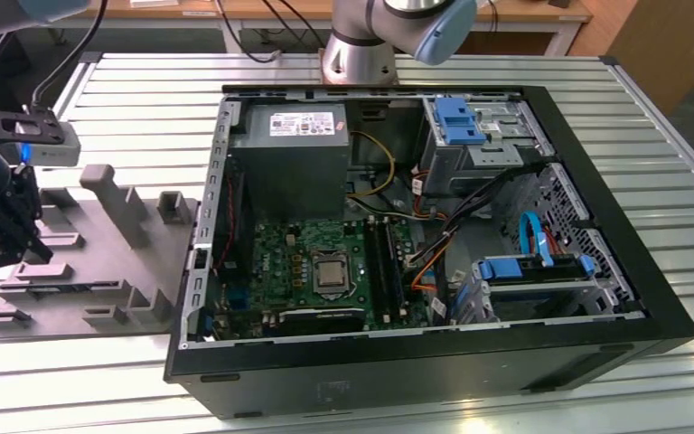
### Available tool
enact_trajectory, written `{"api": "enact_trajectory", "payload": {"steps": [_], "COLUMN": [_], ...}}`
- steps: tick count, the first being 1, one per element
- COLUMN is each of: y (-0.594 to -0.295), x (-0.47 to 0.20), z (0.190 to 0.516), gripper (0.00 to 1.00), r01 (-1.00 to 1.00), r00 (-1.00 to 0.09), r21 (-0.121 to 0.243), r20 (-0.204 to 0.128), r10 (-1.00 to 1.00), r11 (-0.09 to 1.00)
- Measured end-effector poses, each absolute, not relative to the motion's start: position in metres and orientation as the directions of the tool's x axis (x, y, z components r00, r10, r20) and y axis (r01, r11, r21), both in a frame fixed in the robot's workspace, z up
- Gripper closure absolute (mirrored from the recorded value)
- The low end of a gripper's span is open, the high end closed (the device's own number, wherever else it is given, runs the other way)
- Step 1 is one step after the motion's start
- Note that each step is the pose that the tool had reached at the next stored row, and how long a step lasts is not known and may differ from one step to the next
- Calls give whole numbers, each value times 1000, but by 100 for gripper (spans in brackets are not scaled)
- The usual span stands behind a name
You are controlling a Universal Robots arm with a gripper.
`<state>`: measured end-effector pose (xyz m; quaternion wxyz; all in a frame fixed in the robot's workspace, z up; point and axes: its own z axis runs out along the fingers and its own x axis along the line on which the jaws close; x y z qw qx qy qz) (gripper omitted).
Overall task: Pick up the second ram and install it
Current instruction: 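Pick up the second ram and move it above second insertion slot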
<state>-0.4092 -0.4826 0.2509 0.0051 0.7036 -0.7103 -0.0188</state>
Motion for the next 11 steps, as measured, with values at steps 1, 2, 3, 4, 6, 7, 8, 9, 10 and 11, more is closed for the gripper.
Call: {"api": "enact_trajectory", "payload": {"steps": [1, 2, 3, 4, 6, 7, 8, 9, 10, 11], "y": [-483, -483, -483, -483, -484, -485, -486, -487, -487, -487], "x": [-409, -409, -409, -409, -410, -410, -410, -410, -410, -410], "z": [251, 251, 250, 250, 249, 248, 247, 247, 246, 244], "gripper": [89, 89, 89, 89, 89, 89, 89, 89, 89, 89], "r01": [-999, -999, -999, -999, -999, -999, -999, -999, -999, -999], "r00": [-10, -10, -10, -10, -10, -10, -10, -10, -10, -10], "r21": [34, 34, 34, 34, 34, 34, 34, 34, 34, 33], "r20": [-19, -19, -19, -19, -19, -19, -19, -19, -19, -19], "r10": [-1000, -1000, -1000, -1000, -1000, -1000, -1000, -1000, -1000, -1000], "r11": [9, 9, 9, 9, 9, 9, 9, 9, 9, 9]}}
